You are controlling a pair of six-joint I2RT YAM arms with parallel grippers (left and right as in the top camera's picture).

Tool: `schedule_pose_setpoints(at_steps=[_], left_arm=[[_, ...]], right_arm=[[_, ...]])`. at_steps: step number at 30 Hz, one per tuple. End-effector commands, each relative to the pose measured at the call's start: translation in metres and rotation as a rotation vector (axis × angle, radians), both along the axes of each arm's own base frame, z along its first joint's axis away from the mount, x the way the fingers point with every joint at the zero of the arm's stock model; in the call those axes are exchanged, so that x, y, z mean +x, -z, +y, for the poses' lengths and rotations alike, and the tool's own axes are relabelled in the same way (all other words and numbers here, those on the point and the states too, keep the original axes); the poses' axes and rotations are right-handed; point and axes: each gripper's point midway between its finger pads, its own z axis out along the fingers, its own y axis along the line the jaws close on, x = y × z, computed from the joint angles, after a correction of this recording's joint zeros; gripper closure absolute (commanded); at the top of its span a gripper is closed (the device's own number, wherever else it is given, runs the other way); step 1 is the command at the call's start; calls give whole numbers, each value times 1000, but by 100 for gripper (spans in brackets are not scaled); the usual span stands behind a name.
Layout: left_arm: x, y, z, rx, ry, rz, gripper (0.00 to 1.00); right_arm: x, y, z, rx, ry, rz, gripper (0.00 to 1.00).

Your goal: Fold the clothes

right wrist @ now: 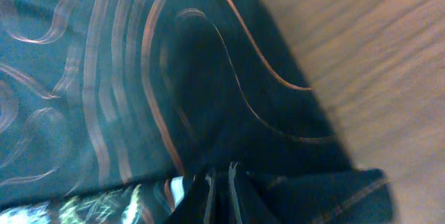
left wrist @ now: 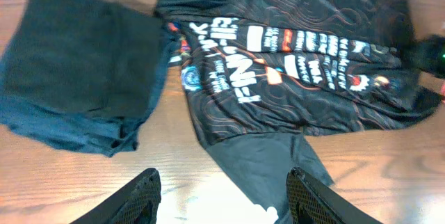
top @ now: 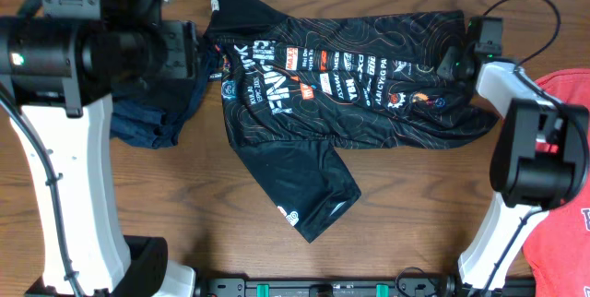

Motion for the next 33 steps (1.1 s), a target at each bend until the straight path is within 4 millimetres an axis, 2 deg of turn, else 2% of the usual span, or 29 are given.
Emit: schedule_pose_setpoints(at_steps=[1, 5, 8, 10, 12, 16, 20, 21, 22, 24, 26, 28, 31, 33], left_arm=[[-32, -1, -21, -31, 65, 50, 40], [-43, -2, -52, -42, 150, 58, 40], [-52, 2, -73, -41, 217, 74, 40], [-56, 8, -80, -29, 225, 99, 40], [-58, 18, -82, -10, 206, 133, 40], [-62, 45, -84, 28, 208, 233, 40], [-71, 83, -80, 75, 198, 372, 40], [-73, 93, -76, 100, 182, 405, 40], [-74, 103, -70, 133, 150, 437, 40], [-77, 122, -57, 199, 92, 492, 40], [-79, 140, -47, 251, 30, 538, 40], [-81, 159, -46, 256, -3, 576, 40], [-81, 194, -47, 259, -49, 622, 39], [-84, 218, -48, 252, -58, 652, 39]], right_arm=[[-2, 36, -8, 26, 58, 32, 95], [0, 71, -28, 24, 157, 52, 99], [5, 90, -43, 41, 209, 74, 99], [13, 90, -57, 42, 231, 86, 99], [25, 75, -76, 39, 253, 74, 99], [54, 17, -120, 3, 249, 6, 99], [65, -44, -154, -19, 220, -28, 99], [67, -56, -156, -15, 194, -38, 94], [69, -72, -157, -5, 160, -48, 85], [67, -110, -157, 29, 100, -75, 75], [61, -148, -155, 74, 67, -109, 71], [52, -189, -146, 124, 21, -159, 69], [32, -260, -130, 162, -50, -255, 67], [13, -300, -121, 154, -63, -302, 66]])
